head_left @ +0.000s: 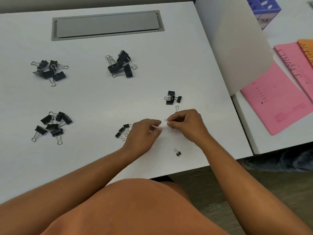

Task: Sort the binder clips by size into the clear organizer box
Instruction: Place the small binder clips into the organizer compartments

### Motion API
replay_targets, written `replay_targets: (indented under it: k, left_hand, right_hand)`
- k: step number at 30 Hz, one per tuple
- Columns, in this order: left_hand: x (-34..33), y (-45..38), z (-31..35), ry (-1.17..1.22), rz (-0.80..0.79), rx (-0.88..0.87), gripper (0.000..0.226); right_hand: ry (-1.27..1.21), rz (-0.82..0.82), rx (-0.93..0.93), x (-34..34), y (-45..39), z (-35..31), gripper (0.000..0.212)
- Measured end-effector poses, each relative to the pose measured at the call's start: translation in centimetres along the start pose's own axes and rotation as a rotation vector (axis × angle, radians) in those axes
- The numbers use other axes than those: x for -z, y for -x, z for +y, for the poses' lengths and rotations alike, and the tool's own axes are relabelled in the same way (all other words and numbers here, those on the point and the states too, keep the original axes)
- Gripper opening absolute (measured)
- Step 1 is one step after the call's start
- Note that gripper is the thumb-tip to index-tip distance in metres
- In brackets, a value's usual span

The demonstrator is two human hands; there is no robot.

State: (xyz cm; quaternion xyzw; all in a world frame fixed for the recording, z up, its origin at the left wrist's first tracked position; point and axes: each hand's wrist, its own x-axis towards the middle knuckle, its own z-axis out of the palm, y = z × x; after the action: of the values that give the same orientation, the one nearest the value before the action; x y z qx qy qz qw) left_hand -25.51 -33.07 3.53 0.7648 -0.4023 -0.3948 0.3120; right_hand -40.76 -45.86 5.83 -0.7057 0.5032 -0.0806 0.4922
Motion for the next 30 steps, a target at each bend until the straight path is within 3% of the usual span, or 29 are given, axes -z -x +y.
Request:
replay_targets:
  k: [3, 6, 9, 14, 17, 20, 23, 30]
  left_hand:
    - [-0.1, 0.1, 2.2, 0.956, -0.148, 0.494, 0.037]
    - [-0.1, 0.5, 3.4, 1.294, -0.352, 0.547, 0.057]
    - [-0.3, 0.2, 3.3, 1.367, -0.322, 0.611, 0.061]
    - [-0.1, 0.2, 1.7, 1.377, -0.274, 0.662, 0.045]
    - [0.3, 0.4, 1.4, 1.391, -0.287, 0.657, 0.044]
    - [0.6, 0.5, 1.0, 1.400, -0.278, 0.648, 0.046]
    - [1.0, 0.8, 0.9, 1.409, -0.278, 0.632, 0.045]
    - [2.0, 1.5, 0.8, 1.303, -0.310, 0.598, 0.039]
  right_hand:
    - [-0.083, 0.045, 0.068, 0.1, 1.9, -0.9, 0.009]
    - [-0.042, -0.014, 0.193, -1.4, 4.0, -2.1, 0.015]
    - [-0.030, -0.034, 0.205, -2.3, 4.8, -2.0, 0.021]
    - [-0.140, 0.147, 0.169, -0.3, 5.6, -0.2, 0.023]
    - [0.117, 0.163, 0.124, 0.9, 6.7, 2.0, 0.022]
    - [0.359, -0.005, 0.085, 0.2, 7.9, 4.3, 0.033]
    - [0.420, -0.061, 0.103, -1.4, 8.2, 5.6, 0.029]
    - [0.570, 0.026, 0.288, -3.3, 7.7, 4.9, 0.012]
